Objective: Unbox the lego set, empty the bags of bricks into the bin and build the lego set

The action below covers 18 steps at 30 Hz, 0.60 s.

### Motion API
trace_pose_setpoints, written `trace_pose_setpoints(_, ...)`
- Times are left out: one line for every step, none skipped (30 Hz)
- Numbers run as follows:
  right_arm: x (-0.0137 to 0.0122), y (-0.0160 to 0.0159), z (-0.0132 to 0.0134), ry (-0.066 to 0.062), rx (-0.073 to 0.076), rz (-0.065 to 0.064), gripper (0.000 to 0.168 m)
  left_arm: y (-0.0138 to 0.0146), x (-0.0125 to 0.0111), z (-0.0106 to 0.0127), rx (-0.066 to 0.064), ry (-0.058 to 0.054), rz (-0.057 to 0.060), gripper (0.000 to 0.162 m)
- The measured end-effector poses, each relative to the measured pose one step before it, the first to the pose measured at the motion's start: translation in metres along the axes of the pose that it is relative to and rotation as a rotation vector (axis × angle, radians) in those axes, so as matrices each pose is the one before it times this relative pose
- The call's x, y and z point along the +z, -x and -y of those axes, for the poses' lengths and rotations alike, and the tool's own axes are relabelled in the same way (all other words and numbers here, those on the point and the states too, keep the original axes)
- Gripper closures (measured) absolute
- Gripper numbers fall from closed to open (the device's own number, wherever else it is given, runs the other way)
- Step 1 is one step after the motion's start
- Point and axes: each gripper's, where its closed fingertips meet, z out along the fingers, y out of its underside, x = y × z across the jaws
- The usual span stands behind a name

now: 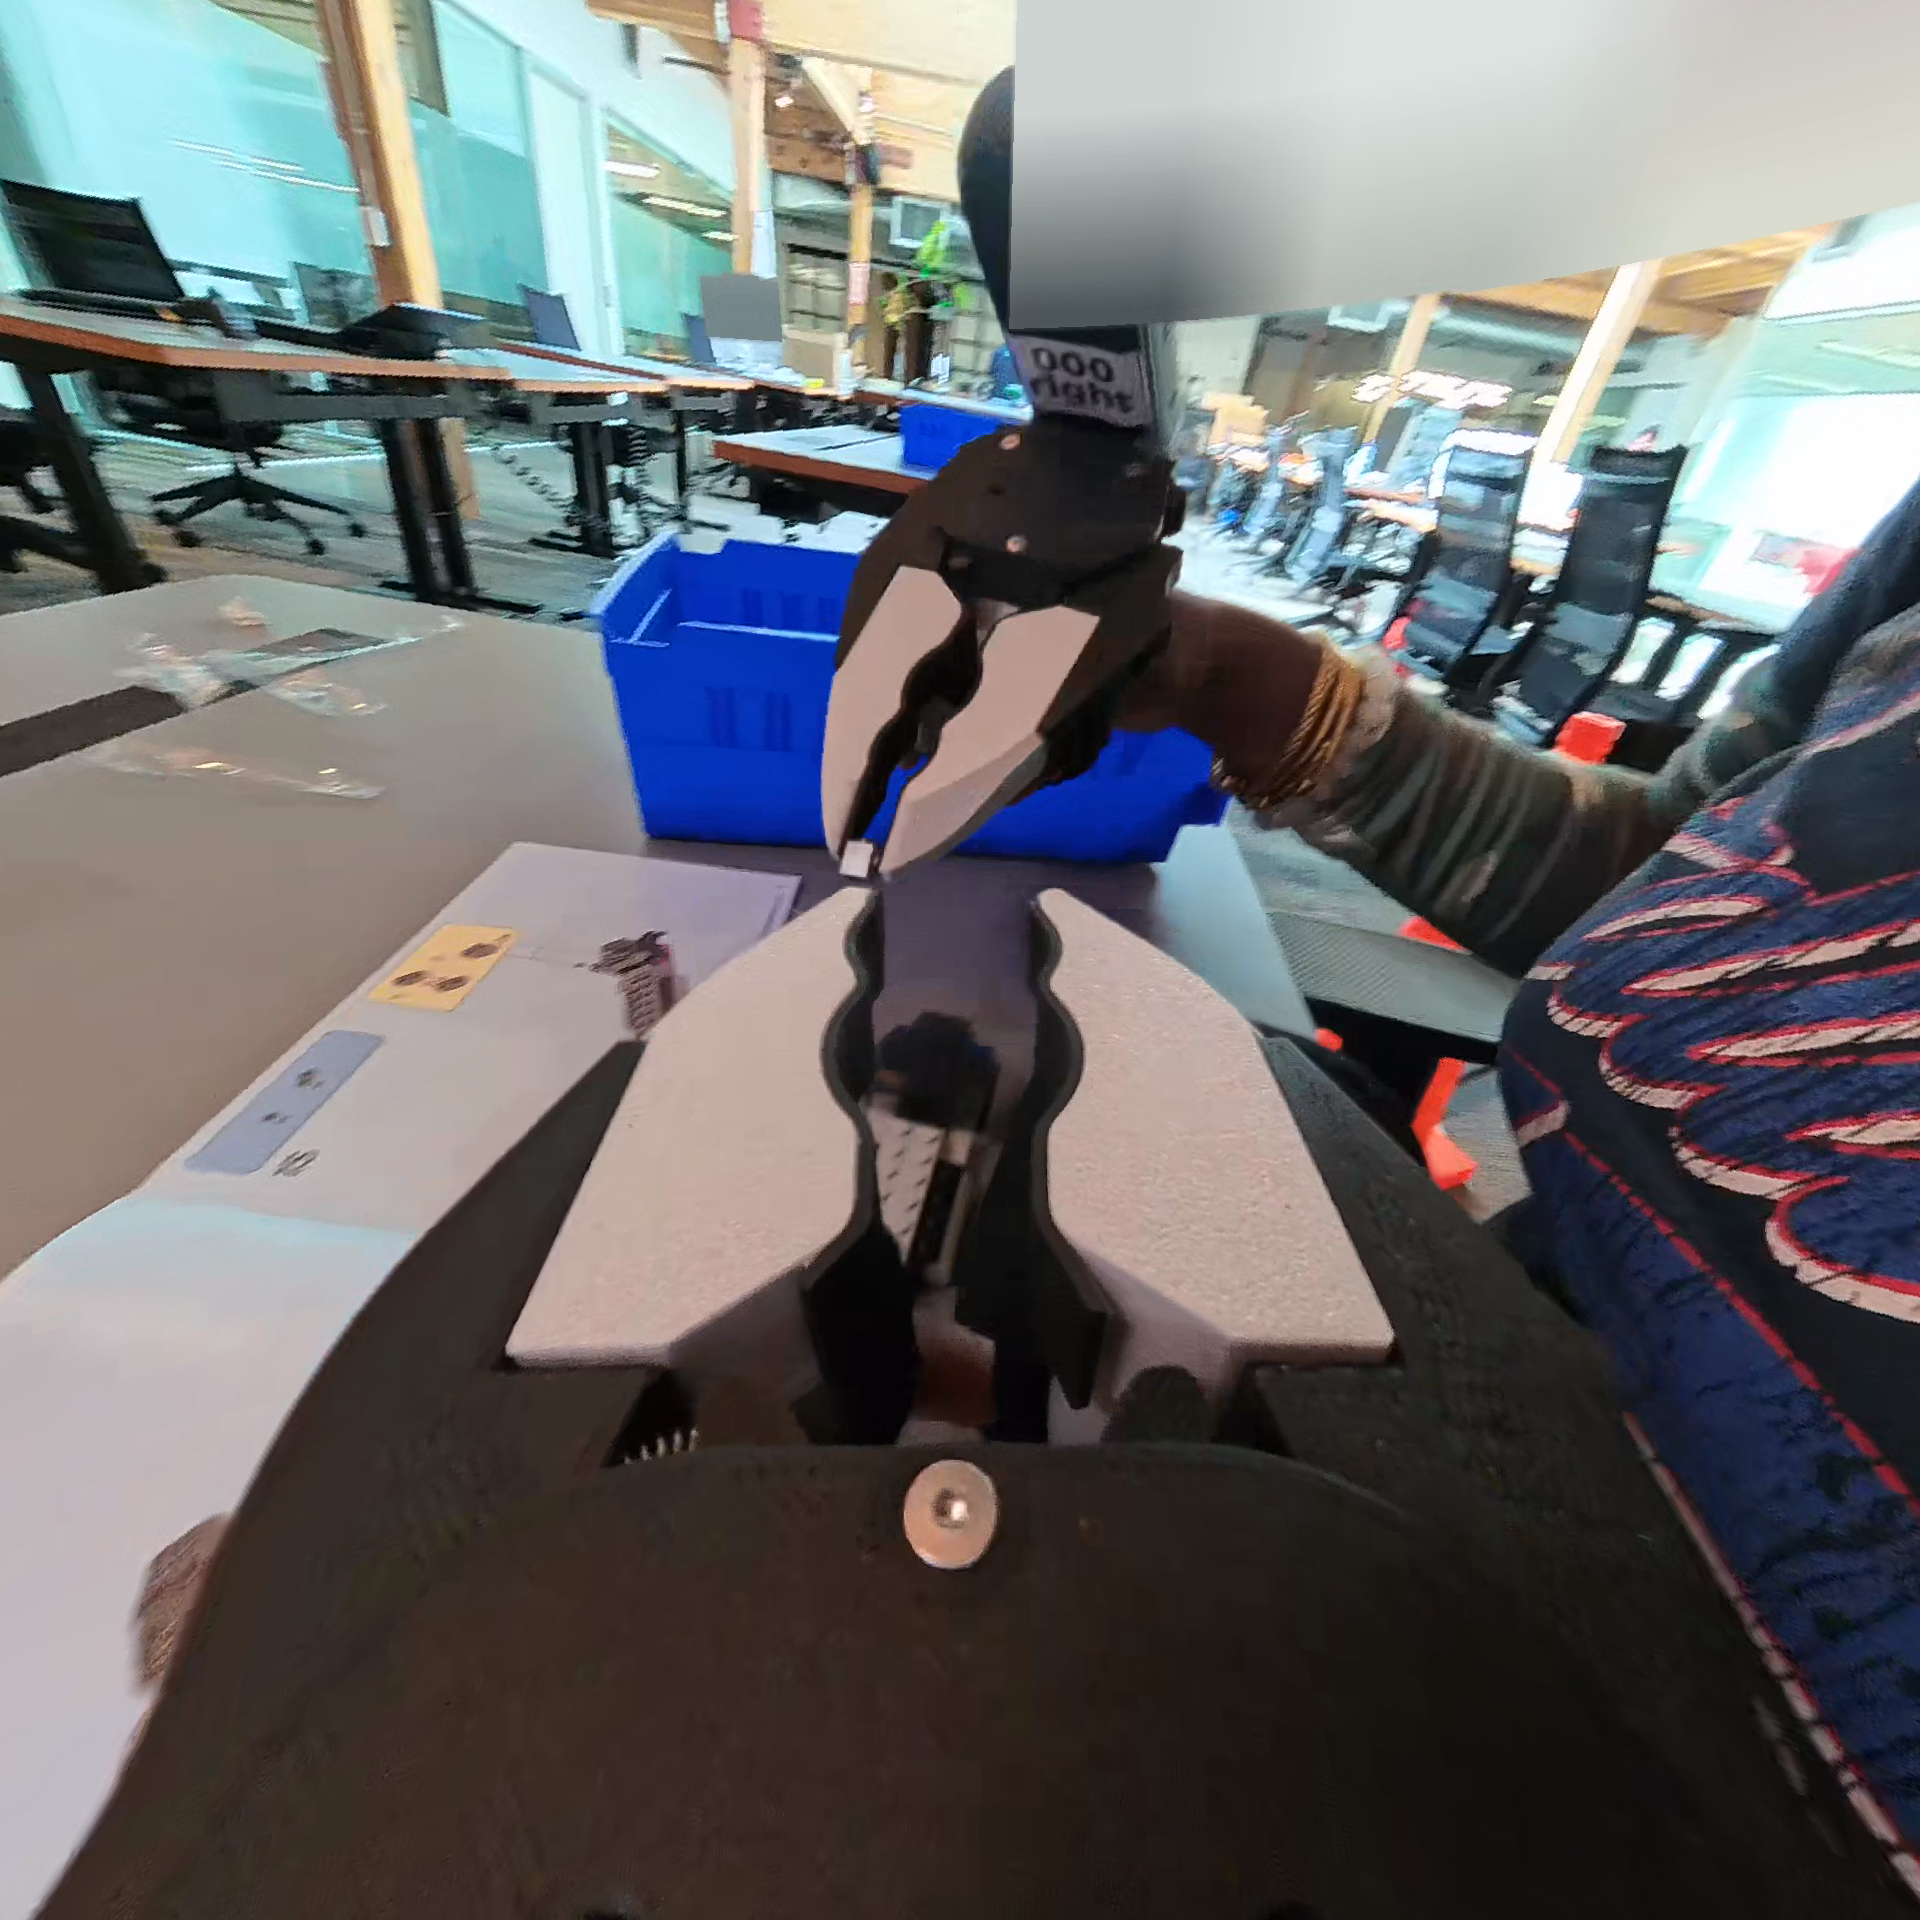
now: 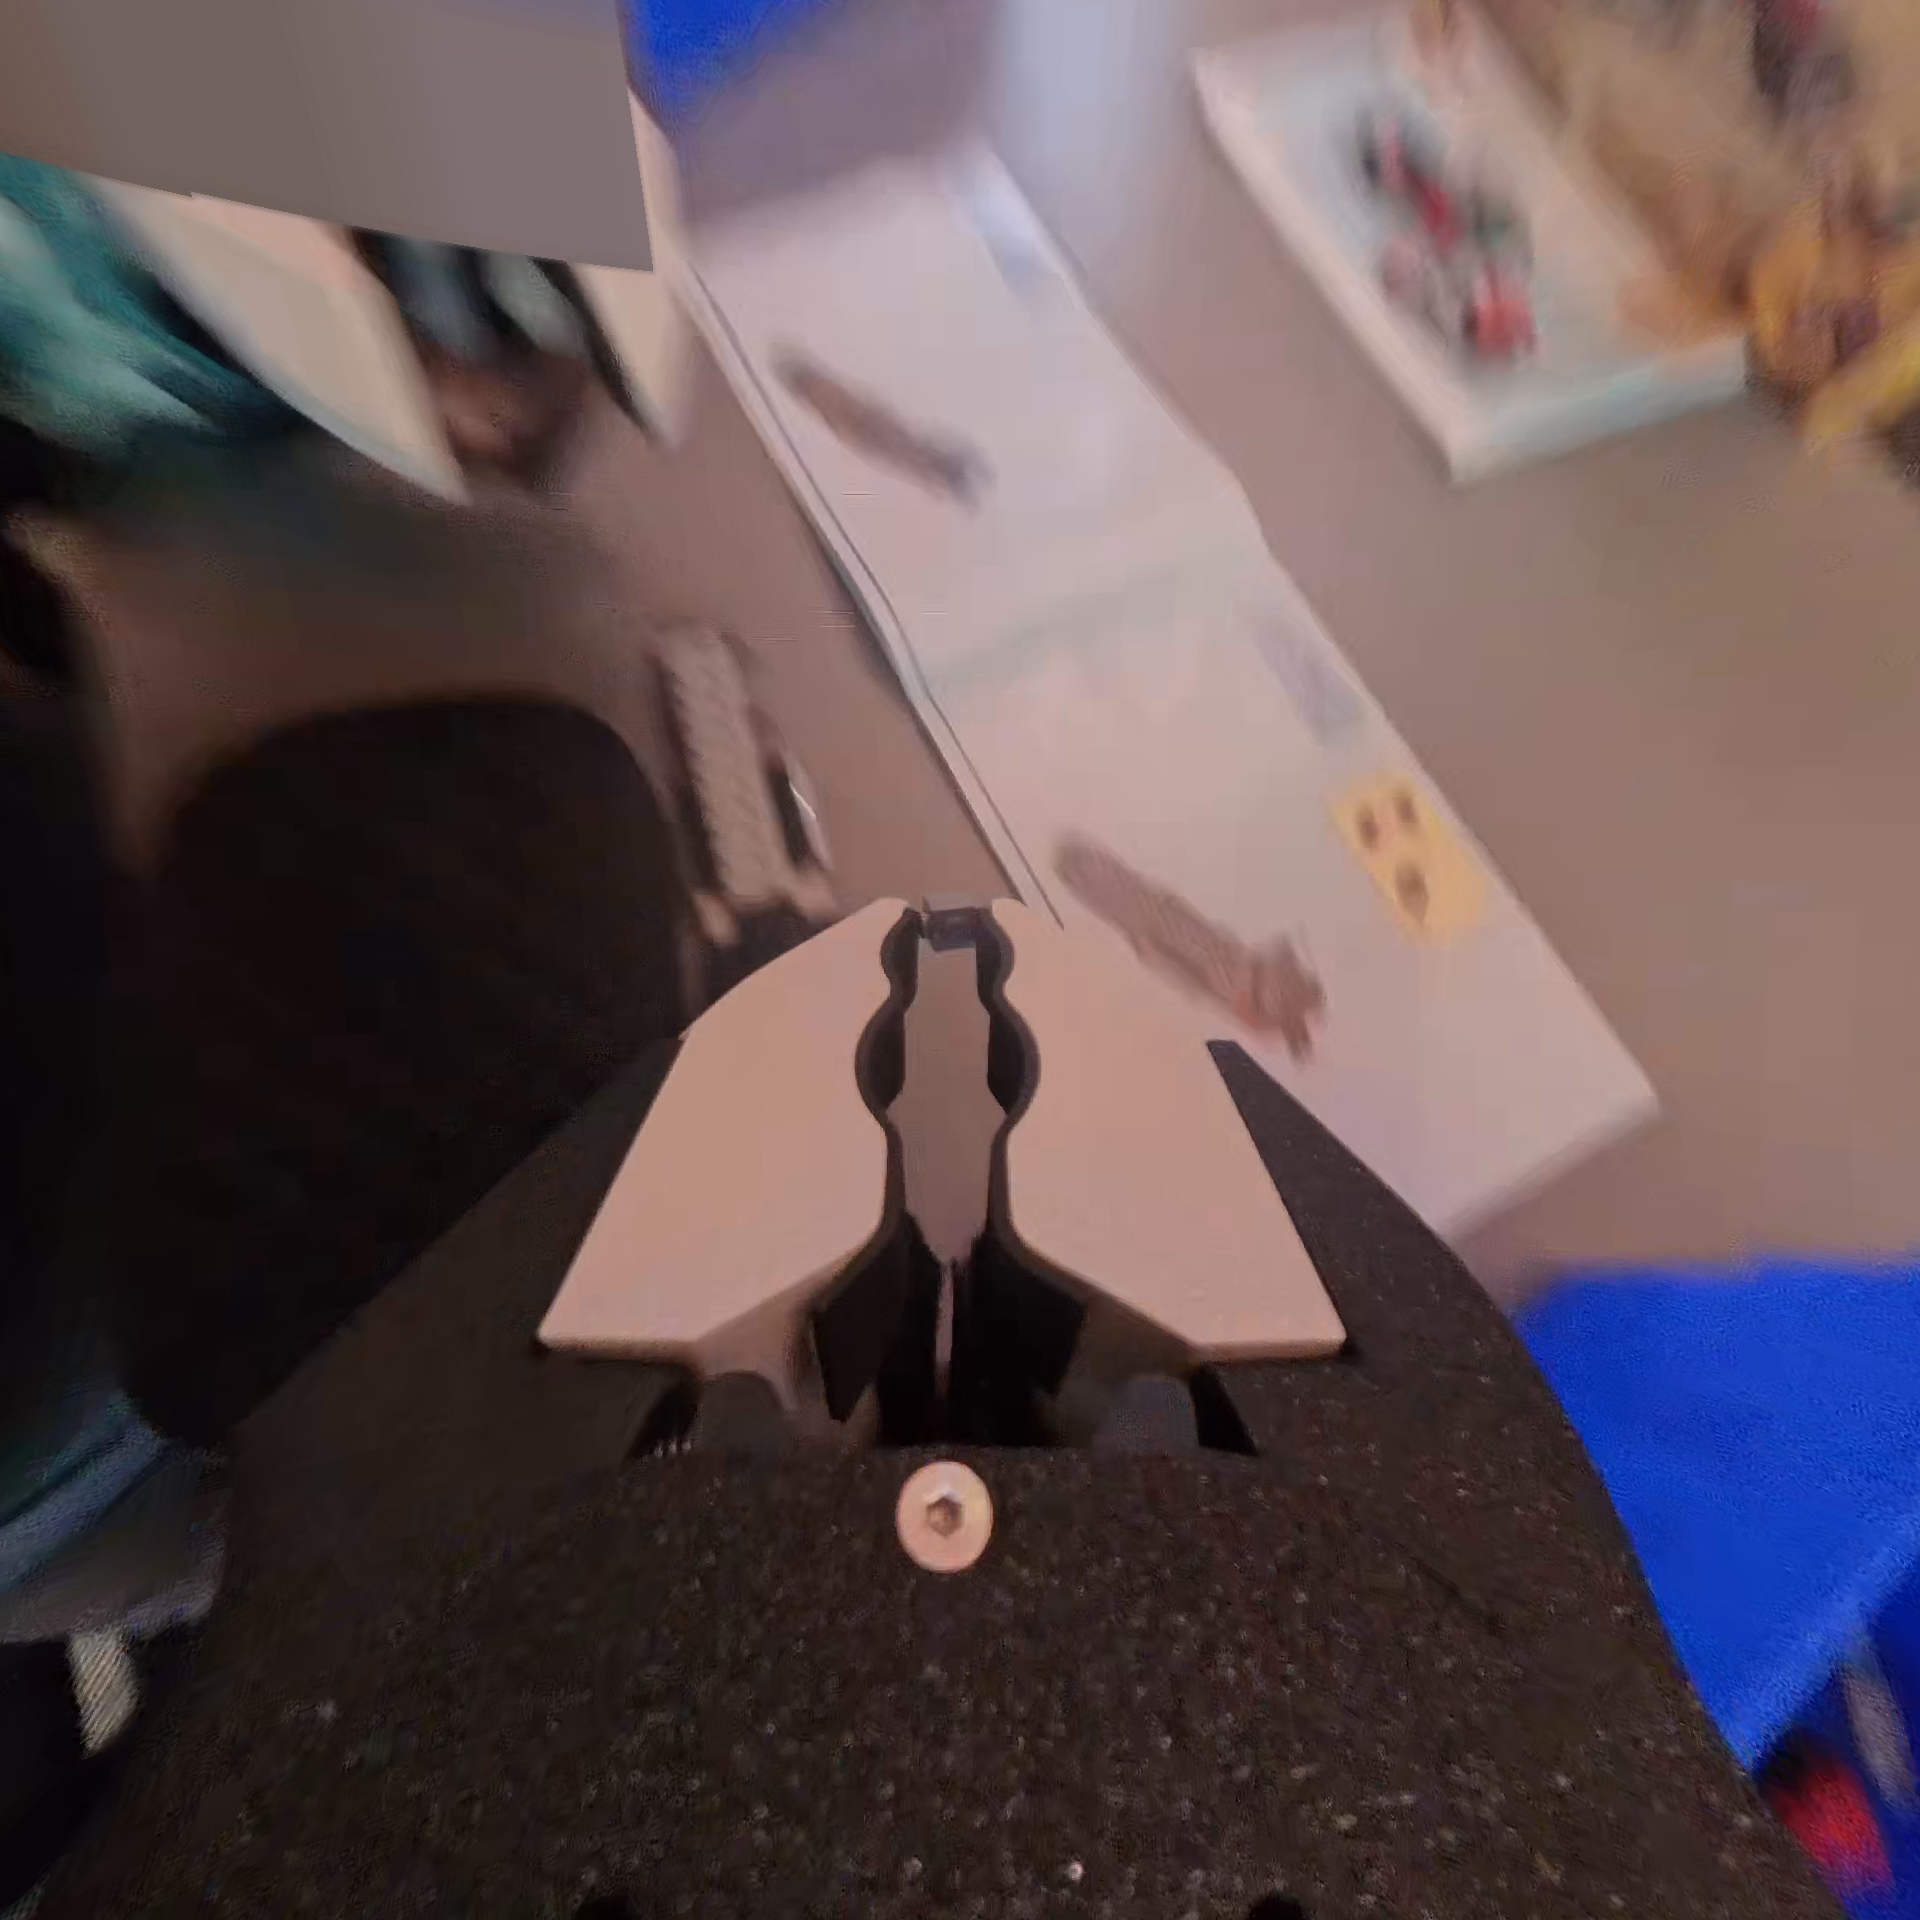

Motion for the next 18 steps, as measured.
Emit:
trace_pose_setpoints(0.00347,-0.00856,-0.01697,0.1218,0.0256,-0.0379,0.158,0.00326,-0.0019,-0.00228,0.0061,0.011,0.0173,0.135)
trace_pose_setpoints(0.0061,-0.00062,-0.00995,0.0813,0.0151,0.0092,0.158,0.00177,-0.0011,-0.00158,-0.0001,0.0043,0.0066,0.134)
trace_pose_setpoints(0.0066,0.00045,-0.00602,0.0613,0.0075,0.0101,0.158,0.0011,-0.00064,-0.00059,-0.0062,-0.0031,0.0027,0.133)
trace_pose_setpoints(0.00582,-0.0023,-0.00629,0.0663,0.0048,-0.016,0.158,0.00081,-0.00041,0.00027,-0.0087,-0.0066,0.0022,0.133)
trace_pose_setpoints(0.00461,-0.00273,-0.00686,0.0713,-0.0007,-0.023,0.158,0.00037,-0.00023,0.00038,-0.0065,-0.0062,0.0012,0.133)
trace_pose_setpoints(0.0038,-0.00029,-0.00454,0.0509,-0.0058,-0.0088,0.158,0.00028,-0.00036,0.00014,-0.0025,-0.004,0.0012,0.133)
trace_pose_setpoints(0.00321,0.00192,-0.0012,0.0225,-0.0024,0.0078,0.158,0.00046,-0.00048,-0.00006,-0.0004,-0.0019,0.0025,0.133)
trace_pose_setpoints(0.00232,0.0021,0.00097,0.0025,0.0036,0.0121,0.158,0.00047,-0.0006,-0.00012,-0.0008,-0.0014,0.0024,0.133)
trace_pose_setpoints(0.00173,0.00118,0.00041,0.0017,0.008,0.0068,0.158,0.00037,-0.00047,0.00019,-0.0028,-0.002,0.0017,0.133)
trace_pose_setpoints(0.00108,-0.0004,-0.00136,0.011,0.0091,-0.0016,0.158,0.00025,-0.00046,0.00034,-0.0038,-0.002,-0.0002,0.133)
trace_pose_setpoints(0.00082,-0.00049,-0.00182,0.0137,0.0049,-0.0029,0.158,0.00002,-0.00032,0.00027,-0.0038,-0.0015,-0.0014,0.133)
trace_pose_setpoints(0.00097,0.00046,-0.00109,0.0088,-0.0003,0.0019,0.158,0.00012,-0.00013,0.0001,-0.0032,-0.001,-0.0009,0.133)
trace_pose_setpoints(0.00097,0.00098,-0.00008,0.0016,-0.0003,0.0054,0.158,0.0001,0.00013,-0.00019,-0.0025,0.0003,-0.0001,0.133)
trace_pose_setpoints(0.00079,0.00107,-0.00001,0.0018,0.0032,0.0058,0.158,0.00008,0.00024,-0.00032,-0.0016,0.0012,0.0,0.133)
trace_pose_setpoints(0.00072,0.00057,-0.00055,0.0055,0.0034,0.0026,0.157,-0.00006,0.00041,-0.00044,-0.001,0.0013,-0.0008,0.133)
trace_pose_setpoints(0.00064,0.00013,-0.00132,0.01,0.0017,0.0002,0.156,-0.00024,0.00029,-0.00043,-0.0009,0.0011,-0.002,0.133)
trace_pose_setpoints(0.00052,-0.00058,-0.0012,0.0083,0.0023,-0.0046,0.155,-0.00035,0.00023,-0.00036,-0.0008,0.0013,-0.0021,0.132)
trace_pose_setpoints(0.00051,-0.00057,-0.00024,0.0016,0.0035,-0.0035,0.155,-0.00008,0.00012,-0.00039,-0.0003,0.0016,-0.0007,0.132)
